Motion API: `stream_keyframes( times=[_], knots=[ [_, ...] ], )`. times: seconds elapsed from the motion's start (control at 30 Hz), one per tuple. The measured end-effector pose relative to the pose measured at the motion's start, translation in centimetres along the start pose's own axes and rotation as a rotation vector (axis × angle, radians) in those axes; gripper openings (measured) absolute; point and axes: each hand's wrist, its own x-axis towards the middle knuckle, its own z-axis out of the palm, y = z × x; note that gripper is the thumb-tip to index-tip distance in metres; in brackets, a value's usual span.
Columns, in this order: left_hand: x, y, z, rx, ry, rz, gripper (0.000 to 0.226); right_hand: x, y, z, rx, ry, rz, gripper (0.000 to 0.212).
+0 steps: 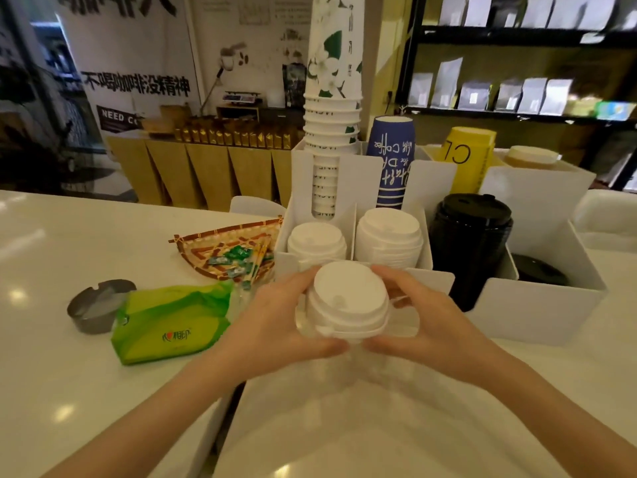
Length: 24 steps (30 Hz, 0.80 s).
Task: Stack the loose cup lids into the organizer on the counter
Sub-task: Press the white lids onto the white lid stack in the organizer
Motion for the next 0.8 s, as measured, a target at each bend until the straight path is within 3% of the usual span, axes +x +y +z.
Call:
stream_keyframes(
  times=[0.1, 0.3, 0.4, 0.53, 0.8],
  knots=[
    [1.5, 0.0, -1.9, 0.061, 0.056, 0.013, 0.091, 2.0, -1.4, -1.4, -0.028, 0.035, -0.019, 0.078],
    [5.9, -0.5, -4.7, 0.095, 0.19, 0.006, 0.084, 8.2, -2.6, -4.6, -0.096, -0.051, 0.013, 0.083],
    [7.6, -1.7, -4.6, 0.105, 0.216, -0.057, 0.084, 11.3, -2.4, -5.4, -0.033, -0.147, 0.1, 0.067],
    [9.0, -3.2, -3.7, 0.159, 0.254, -0.073, 0.08, 13.9, -2.1, -4.8, -0.043, -0.031, 0.138, 0.037],
    [9.7, -5.3, -2.8, 0.307, 0.295, -0.077, 0.091, 16.0, -1.3, -3.1, -0.208, -0.062, 0.093, 0.033]
  ],
)
